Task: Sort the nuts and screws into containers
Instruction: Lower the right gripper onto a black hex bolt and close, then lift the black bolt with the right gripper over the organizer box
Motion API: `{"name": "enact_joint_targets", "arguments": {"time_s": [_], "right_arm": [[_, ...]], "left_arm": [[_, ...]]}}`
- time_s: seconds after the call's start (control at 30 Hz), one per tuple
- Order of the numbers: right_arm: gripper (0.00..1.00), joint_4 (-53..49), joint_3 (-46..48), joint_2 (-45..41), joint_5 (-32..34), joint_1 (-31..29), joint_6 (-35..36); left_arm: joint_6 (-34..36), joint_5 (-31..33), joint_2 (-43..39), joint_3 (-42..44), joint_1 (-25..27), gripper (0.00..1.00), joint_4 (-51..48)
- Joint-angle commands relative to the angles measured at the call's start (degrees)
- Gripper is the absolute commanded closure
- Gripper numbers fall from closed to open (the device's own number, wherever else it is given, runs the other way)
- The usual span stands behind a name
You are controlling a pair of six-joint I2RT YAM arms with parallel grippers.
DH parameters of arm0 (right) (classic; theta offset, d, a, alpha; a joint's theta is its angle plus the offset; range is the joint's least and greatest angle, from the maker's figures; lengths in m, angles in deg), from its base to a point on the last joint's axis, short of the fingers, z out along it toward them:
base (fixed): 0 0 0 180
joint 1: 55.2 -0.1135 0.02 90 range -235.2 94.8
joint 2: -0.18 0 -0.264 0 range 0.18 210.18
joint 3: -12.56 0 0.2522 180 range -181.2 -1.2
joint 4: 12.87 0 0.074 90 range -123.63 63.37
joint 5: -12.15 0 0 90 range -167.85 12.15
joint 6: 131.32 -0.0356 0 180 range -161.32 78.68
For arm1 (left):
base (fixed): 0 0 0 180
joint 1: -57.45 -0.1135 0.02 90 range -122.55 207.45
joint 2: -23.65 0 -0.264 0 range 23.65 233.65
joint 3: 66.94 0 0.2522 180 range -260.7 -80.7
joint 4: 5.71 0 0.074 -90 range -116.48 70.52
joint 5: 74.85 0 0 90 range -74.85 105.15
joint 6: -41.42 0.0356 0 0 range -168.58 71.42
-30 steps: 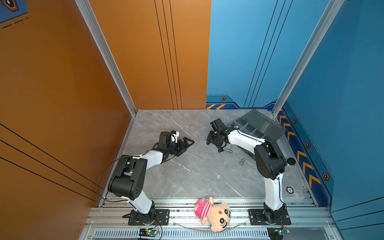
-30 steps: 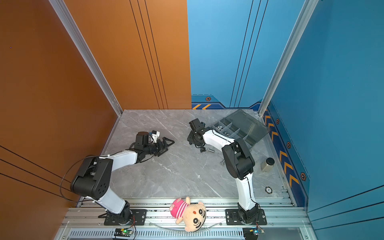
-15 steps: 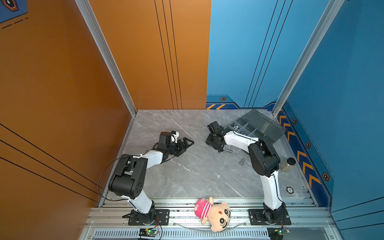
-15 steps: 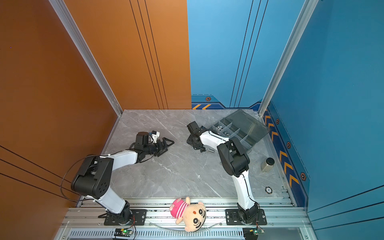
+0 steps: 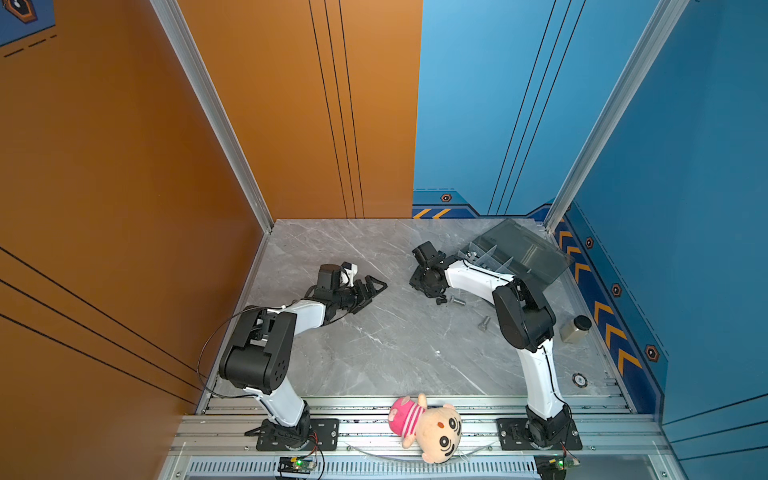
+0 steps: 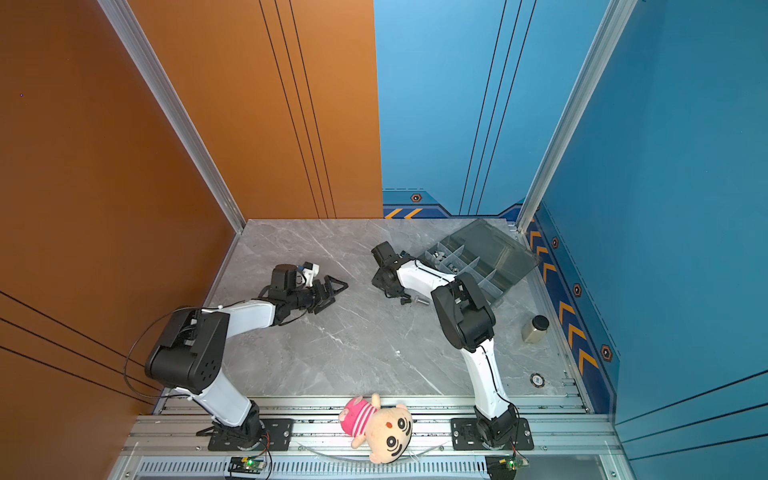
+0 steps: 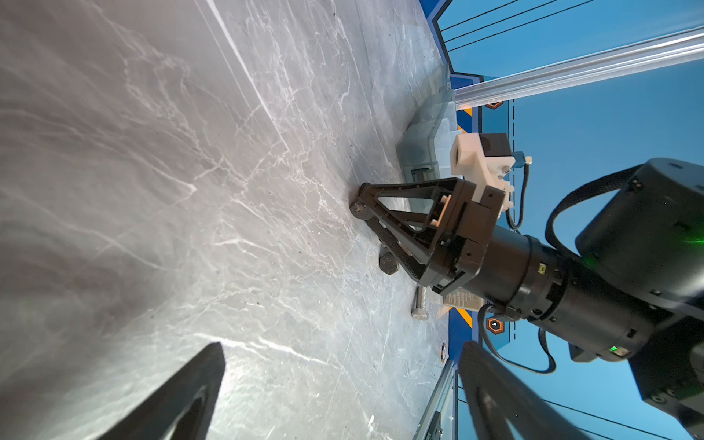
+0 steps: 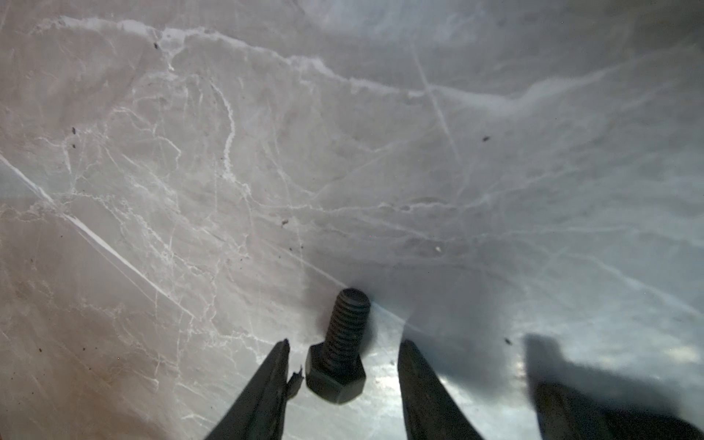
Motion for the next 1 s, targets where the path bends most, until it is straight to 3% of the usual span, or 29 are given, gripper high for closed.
{"name": "enact_joint_targets", "arguments": {"time_s": [0.0,0.6,0.97], "right_arm": [[0.56,-3.96,-0.21,2.32,2.13,-0.32,1.20],[0.87,-3.69,2.13,1.84,3.09,0.12,3.77],[0.98,9.49,8.81,-7.77,-5.31,5.23,16.69]], "left_arm": [[0.75,-1.11,0.48,-0.18,-0.45,0.02,0.61],[0.40,-0.92,0.10,-0.17,-0.48,0.02,0.61],[-0.13,-1.02,0.07,-0.81,-0.33,0.02,0.63]]}}
